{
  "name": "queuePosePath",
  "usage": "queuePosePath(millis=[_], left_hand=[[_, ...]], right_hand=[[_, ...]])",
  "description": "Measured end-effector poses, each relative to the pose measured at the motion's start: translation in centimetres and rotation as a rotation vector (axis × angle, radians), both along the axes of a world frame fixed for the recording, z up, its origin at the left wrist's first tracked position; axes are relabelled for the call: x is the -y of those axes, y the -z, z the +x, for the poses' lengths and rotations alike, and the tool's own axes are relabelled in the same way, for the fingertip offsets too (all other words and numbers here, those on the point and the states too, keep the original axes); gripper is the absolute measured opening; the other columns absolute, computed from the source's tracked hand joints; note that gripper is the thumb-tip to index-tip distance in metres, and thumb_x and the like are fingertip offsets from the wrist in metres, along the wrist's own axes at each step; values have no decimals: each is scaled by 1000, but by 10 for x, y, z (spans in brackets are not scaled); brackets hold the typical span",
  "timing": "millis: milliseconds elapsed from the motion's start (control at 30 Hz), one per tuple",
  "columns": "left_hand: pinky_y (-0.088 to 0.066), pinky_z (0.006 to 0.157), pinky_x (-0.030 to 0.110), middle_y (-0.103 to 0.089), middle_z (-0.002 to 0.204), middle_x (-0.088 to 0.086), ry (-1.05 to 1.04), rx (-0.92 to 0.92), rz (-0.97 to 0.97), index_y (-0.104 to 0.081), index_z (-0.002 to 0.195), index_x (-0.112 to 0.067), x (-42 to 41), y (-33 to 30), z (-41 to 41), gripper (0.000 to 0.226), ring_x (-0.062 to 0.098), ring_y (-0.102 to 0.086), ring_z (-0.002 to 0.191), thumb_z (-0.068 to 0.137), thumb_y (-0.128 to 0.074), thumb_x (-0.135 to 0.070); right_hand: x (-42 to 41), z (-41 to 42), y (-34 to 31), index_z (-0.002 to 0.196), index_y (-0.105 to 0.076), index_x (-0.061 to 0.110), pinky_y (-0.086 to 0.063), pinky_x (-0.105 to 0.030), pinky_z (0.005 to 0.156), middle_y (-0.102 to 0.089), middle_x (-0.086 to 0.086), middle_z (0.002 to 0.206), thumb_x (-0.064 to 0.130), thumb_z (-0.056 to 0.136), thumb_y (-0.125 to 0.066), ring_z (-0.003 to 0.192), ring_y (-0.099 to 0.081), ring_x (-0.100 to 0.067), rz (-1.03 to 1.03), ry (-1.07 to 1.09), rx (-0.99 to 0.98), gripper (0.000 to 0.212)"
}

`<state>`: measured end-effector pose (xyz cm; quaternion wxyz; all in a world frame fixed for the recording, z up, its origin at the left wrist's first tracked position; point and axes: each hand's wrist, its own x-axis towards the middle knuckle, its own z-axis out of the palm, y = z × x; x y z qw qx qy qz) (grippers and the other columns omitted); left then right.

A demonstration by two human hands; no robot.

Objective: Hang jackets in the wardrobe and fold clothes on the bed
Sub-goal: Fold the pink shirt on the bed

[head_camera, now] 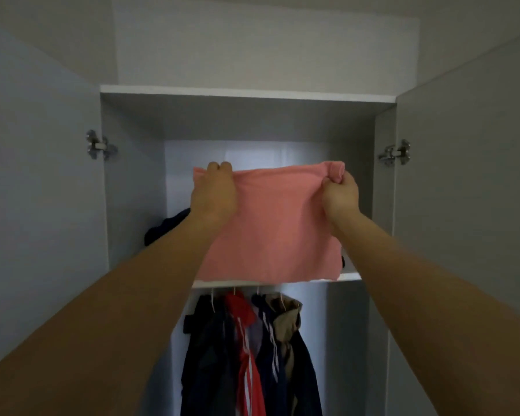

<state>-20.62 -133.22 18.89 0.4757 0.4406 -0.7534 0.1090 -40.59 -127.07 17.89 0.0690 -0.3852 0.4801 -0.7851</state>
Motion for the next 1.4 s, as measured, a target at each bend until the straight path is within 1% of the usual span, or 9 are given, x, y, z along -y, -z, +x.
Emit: queuePosePath(millis=[300, 533, 667, 767, 900, 1033, 1133, 1233, 1400], left_hand=[[-45, 85, 46, -49, 127, 22, -92, -16, -57, -50, 125, 0, 197, -79, -91, 35, 43, -55, 108, 93, -36, 0], [-40, 75, 39, -52, 120, 20, -107, 77, -17, -52, 117, -1, 336, -76, -138, 28, 39, -56, 103, 93, -38, -5], [-47, 80, 34, -62, 114, 14, -142, 225, 171, -61, 92, -8, 409, -64, -168, 15, 30, -60, 96, 88, -46, -8], [-49, 95, 48, -59, 128, 16, -177, 299, 321, -63, 119, -6, 469, -30, -193, 36, 34, -57, 116, 88, -45, -10], [-35, 109, 50, -31, 150, 17, -130, 463, 537, -39, 144, -8, 527, 46, -223, 48, 38, -37, 134, 97, -40, -22], [-29, 112, 29, -40, 143, 8, 52, 540, 872, -43, 140, -20, 560, 125, -238, 52, 23, -40, 130, 102, -24, -50], [-15, 119, 37, -24, 151, 9, 88, 454, 925, -27, 150, -25, 572, 153, -240, 59, 24, -21, 141, 100, -23, -56], [0, 120, 49, 0, 162, 9, 67, 444, 934, -8, 156, -25, 574, 154, -240, 68, 33, 4, 148, 99, -22, -59], [2, 120, 49, -1, 163, 13, 24, 517, 885, -10, 157, -20, 563, 141, -235, 69, 33, 0, 149, 100, -20, -58]], right_hand=[[225, -90, -83, 105, -61, 16, -47, -36, 89, -63, -6, 100, 13, 92, -48, 90, -56, -21, -56, 69, -41, 19], [365, -137, -80, 90, -53, 21, -49, -38, 88, -63, -3, 95, 14, 88, -42, 87, -56, -20, 5, 228, -124, 14], [440, -162, -59, 92, -55, 18, -46, -32, 83, -66, -9, 103, 22, 93, -46, 94, -61, -28, 187, 257, -97, 10], [503, -183, -22, 108, -62, 3, -51, -37, 92, -66, -18, 110, 36, 96, -51, 105, -64, -31, 467, 243, -84, 36], [569, -199, 66, 136, -42, 9, -36, -43, 104, -46, -16, 138, 37, 96, -36, 127, -44, -35, 912, 349, -285, 49], [606, -216, 137, 147, -32, 24, -30, -50, 110, -33, -8, 150, 48, 89, -46, 134, -34, -33, 1244, 130, -595, 64], [612, -227, 143, 143, -44, 28, -29, -50, 113, -38, -11, 148, 48, 87, -48, 135, -35, -35, 1289, 9, -611, 60], [612, -223, 140, 151, -30, 25, -27, -47, 114, -29, -14, 152, 44, 86, -43, 138, -30, -38, 1361, 81, -649, 69], [591, -211, 112, 151, -29, 9, -26, -36, 115, -26, -16, 157, 28, 102, -40, 143, -28, -29, 1369, 26, -779, 54]])
